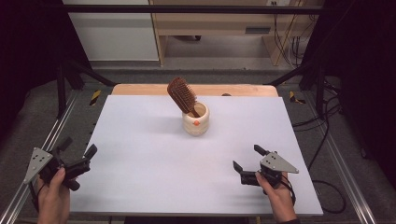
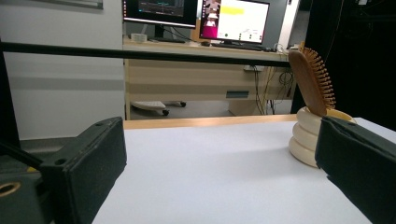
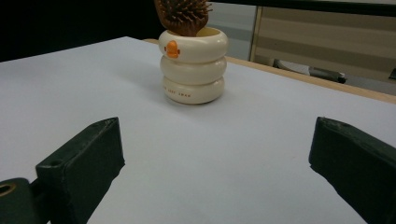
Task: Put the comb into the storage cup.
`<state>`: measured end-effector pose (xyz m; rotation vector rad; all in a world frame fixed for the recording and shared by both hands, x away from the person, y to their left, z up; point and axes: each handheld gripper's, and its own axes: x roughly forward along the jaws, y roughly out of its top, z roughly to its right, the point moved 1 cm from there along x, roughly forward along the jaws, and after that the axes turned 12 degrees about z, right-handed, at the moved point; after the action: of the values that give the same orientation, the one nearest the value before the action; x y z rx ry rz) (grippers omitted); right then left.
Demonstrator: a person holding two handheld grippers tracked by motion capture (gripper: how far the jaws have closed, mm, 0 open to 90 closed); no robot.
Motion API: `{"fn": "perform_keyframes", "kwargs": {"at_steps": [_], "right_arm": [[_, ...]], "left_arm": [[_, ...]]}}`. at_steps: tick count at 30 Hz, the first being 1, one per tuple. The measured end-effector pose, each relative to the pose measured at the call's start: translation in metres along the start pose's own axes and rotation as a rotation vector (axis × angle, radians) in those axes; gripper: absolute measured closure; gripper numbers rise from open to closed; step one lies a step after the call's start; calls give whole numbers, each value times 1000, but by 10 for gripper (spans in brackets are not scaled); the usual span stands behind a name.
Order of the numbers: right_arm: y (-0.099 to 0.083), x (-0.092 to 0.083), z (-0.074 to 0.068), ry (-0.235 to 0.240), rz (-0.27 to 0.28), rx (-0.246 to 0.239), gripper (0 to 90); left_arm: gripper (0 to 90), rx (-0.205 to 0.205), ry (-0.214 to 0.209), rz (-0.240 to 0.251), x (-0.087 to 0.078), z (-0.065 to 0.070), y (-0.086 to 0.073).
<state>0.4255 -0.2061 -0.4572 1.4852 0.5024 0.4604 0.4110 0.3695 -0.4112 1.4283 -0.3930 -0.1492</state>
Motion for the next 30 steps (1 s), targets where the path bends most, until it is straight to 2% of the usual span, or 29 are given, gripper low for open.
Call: {"fn": "perform_keyframes", "kwargs": {"at_steps": [10,20,30], "right_arm": [[0,-5,5,-9,6,6,36],[-1,-11,10,-17,17,6,35],[-4,-12,15,-21,19,21,34]], "left_arm": [[22,-12,-25,-28,3,9,-19],[22,-11,-51,-52,6,17,-27],[22,-4,-87,-115,11,26,-38]]}}
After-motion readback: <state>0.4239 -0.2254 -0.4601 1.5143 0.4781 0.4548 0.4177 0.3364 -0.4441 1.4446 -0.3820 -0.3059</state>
